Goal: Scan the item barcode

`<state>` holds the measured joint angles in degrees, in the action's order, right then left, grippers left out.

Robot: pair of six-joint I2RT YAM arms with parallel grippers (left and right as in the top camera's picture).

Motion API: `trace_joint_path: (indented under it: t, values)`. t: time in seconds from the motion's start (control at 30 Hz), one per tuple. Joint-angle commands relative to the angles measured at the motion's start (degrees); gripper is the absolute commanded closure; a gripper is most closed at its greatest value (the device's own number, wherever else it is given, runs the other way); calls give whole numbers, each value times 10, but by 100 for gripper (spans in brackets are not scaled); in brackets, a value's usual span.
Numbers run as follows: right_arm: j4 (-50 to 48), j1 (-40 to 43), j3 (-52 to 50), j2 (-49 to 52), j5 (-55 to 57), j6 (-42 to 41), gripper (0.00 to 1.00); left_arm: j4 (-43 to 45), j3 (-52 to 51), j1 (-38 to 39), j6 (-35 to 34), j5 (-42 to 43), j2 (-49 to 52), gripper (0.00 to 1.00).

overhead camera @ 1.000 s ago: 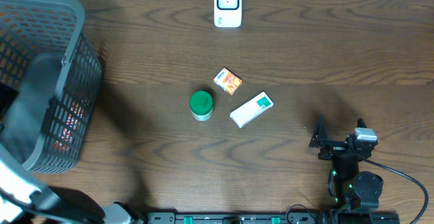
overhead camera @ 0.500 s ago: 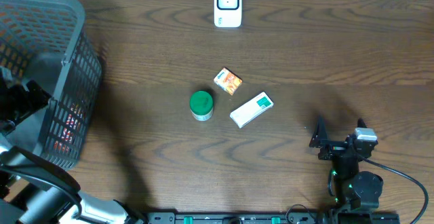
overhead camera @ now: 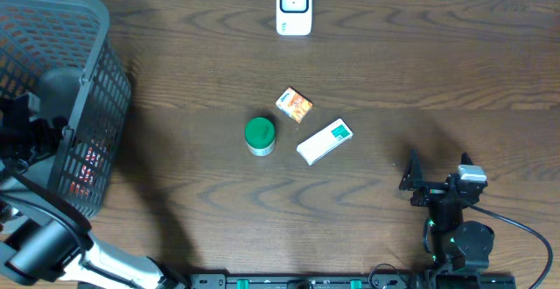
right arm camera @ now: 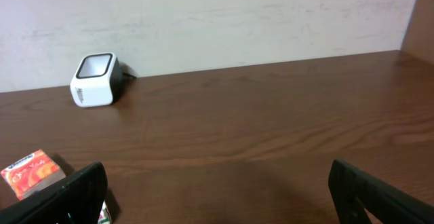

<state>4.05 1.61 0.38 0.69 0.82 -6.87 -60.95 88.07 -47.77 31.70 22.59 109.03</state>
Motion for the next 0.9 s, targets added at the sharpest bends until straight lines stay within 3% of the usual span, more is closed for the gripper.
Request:
trace_joint_path:
  t: [0.0, 0.57, 0.87]
  values:
    - [2, -5, -1, -4, -3, 7, 1, 7, -11, 6, 20, 7, 42, 2]
    - [2, -5, -1, -4, -3, 7, 1, 36, -16, 7, 24, -1, 108, 2]
    - [2, -5, -1, -4, -3, 7, 1, 50, -16, 51, 21, -149, 108, 2]
